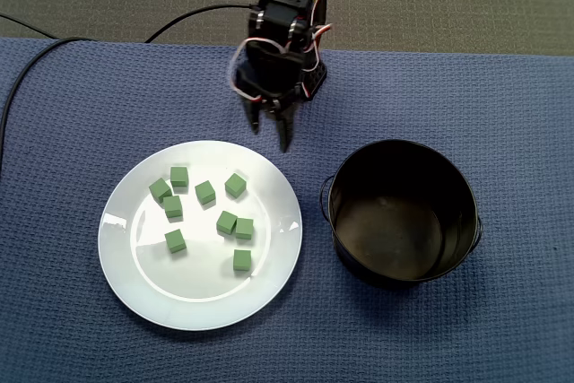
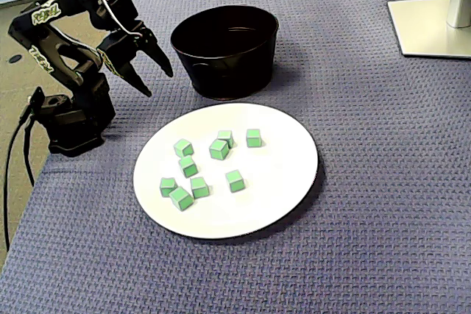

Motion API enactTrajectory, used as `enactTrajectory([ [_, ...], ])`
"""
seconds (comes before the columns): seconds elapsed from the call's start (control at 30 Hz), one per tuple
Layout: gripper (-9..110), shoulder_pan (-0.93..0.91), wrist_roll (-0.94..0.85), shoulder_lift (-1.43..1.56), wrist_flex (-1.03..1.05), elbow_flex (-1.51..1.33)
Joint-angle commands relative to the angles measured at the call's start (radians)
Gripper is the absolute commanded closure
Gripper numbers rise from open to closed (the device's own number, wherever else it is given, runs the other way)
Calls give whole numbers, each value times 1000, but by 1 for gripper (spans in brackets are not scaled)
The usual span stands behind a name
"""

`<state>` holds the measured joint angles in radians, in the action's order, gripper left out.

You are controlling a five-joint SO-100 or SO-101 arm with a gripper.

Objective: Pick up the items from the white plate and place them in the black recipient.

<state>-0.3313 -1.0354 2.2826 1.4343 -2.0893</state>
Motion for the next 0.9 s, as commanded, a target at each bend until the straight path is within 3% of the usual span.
enactTrajectory([
  [0.0,82,-155,-127,-112,-91,81],
  [0.23,82,-295,-225,-330,-387,-28],
  [0.87,84,-196,-152,-377,-586,-215],
])
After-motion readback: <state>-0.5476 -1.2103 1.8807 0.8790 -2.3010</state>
